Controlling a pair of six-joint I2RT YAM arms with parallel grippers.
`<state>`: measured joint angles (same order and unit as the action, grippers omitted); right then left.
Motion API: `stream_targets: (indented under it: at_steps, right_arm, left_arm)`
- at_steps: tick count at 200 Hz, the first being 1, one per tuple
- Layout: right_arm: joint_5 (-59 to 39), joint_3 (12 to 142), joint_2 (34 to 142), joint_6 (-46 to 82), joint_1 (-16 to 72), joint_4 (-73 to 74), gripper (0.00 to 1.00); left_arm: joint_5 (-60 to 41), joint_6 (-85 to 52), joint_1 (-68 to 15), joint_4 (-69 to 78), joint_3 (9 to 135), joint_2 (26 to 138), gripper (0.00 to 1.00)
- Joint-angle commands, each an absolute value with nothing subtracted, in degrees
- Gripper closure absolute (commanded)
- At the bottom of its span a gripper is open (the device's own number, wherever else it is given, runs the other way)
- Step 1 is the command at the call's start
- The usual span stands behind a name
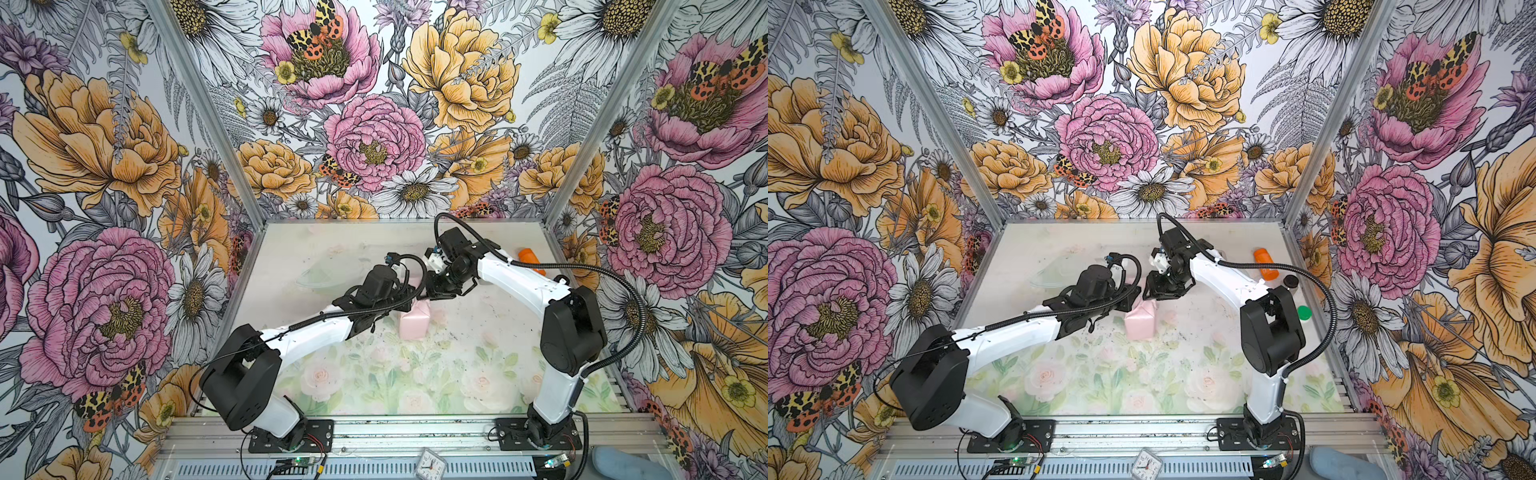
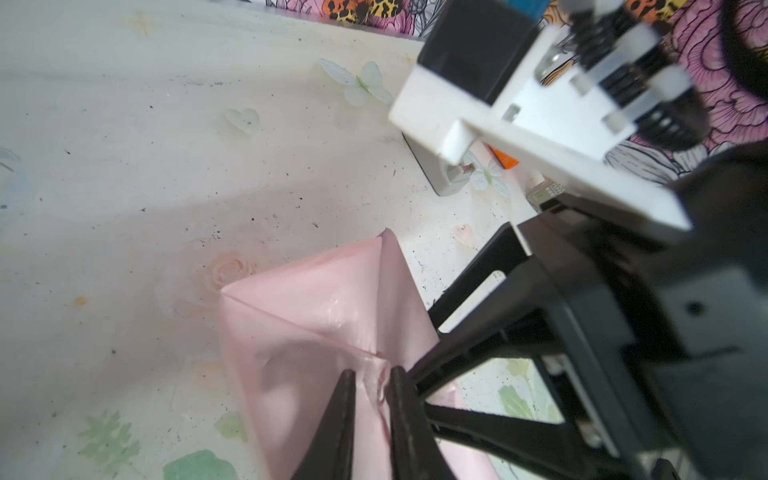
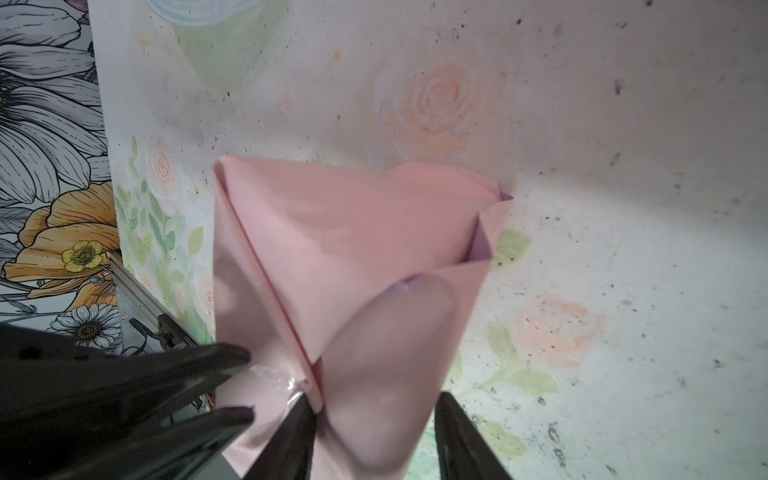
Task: Wrap the gift box in paper
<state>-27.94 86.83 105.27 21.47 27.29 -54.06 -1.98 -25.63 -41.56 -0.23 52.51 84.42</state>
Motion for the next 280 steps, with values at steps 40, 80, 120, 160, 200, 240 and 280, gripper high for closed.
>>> stream_targets:
  at_steps: [40,80,120,160,200,240,280]
  right_arm:
    - [-23.5,84.6,106.2,21.6,26.8,-57.1,0.54]
    - [-23.8,84.6,106.1,21.5,26.8,-56.9,0.54]
    - [-24.3,84.5,105.6,21.8,26.8,-56.6,0.54]
    - [-24.8,84.3,104.1,21.7,26.8,-56.4,0.53]
    - [-26.0,83.9,101.9,22.0,26.7,-55.9,0.5]
    - [-28.5,80.9,98.7,23.2,25.6,-54.1,0.47]
    - [-27.7,77.2,98.6,23.9,25.1,-52.6,0.57]
  left_arm:
    - [-6.6,-26.8,-40.8,2.3,52.7,83.2,1.0]
    - [-10.5,-27.8,-40.6,4.7,52.8,85.3,1.0]
    - [-9.8,-29.7,-40.4,4.4,51.8,87.4,1.0]
    - [-8.3,-30.8,-39.7,1.5,50.9,89.2,1.0]
    - [-8.3,-31.2,-40.0,1.1,49.4,90.7,1.0]
    - [-7.7,-31.1,-40.3,0.6,48.5,90.8,1.0]
    - [-7.6,-30.9,-40.8,0.5,48.7,91.1,1.0]
